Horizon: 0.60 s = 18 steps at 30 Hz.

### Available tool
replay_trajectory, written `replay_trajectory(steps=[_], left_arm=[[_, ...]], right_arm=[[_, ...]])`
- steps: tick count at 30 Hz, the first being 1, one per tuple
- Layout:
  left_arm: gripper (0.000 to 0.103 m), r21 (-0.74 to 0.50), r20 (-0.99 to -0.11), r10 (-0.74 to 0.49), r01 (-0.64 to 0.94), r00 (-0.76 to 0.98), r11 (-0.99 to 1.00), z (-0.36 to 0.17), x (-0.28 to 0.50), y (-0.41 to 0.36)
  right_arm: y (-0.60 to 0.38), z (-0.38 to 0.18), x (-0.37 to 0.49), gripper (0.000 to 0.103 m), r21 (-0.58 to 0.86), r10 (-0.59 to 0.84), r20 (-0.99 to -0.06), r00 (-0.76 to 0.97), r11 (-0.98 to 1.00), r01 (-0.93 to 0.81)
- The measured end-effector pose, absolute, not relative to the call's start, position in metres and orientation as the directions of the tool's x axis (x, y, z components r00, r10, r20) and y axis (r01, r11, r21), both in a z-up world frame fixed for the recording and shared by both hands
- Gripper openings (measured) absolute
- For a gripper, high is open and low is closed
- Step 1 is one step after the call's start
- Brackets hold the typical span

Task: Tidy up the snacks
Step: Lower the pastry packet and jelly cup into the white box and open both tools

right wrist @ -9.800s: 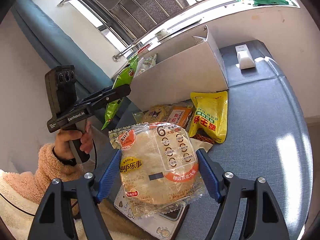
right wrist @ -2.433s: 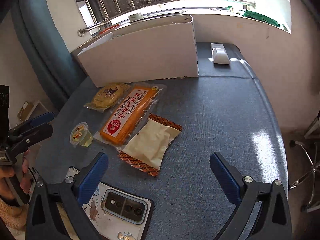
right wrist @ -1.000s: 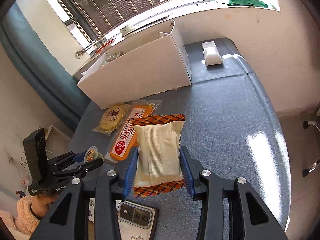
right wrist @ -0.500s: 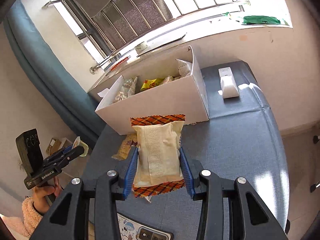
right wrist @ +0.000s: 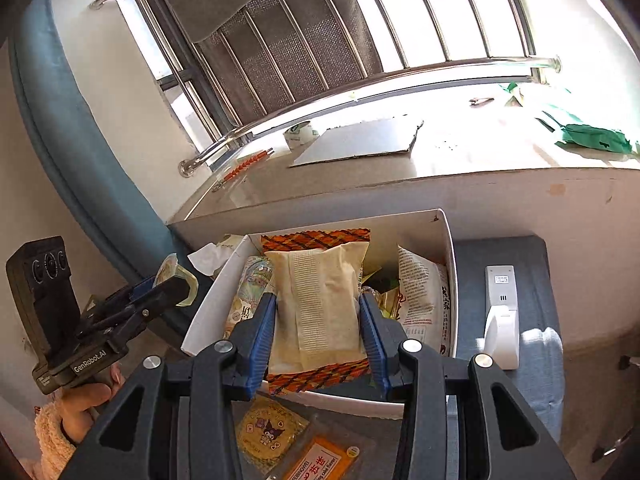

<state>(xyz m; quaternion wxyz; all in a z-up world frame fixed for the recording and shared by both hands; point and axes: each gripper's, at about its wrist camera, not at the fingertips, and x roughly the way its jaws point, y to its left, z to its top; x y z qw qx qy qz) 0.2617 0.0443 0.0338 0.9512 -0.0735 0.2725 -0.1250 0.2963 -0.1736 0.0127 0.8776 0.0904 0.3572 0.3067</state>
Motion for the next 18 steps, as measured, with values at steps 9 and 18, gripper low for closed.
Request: replay_trajectory(steps=[9, 18], left_arm=[[0.103, -0.243, -0.560, -0.281, 0.170, 0.779, 0.955, 0.016, 0.277, 0.045], [0.103, -0.149, -0.552, -0.195, 0.134, 0.810, 0.980, 0.021, 0.223, 0.054]], right_arm=[[-0.169, -0.003, 0.315, 0.103, 0.309, 0.523, -0.631, 0.573, 0.847, -0.433], [-0.195, -0.001, 0.273, 0.103, 0.327, 0.525, -0.602, 0.602, 0.850, -0.414]])
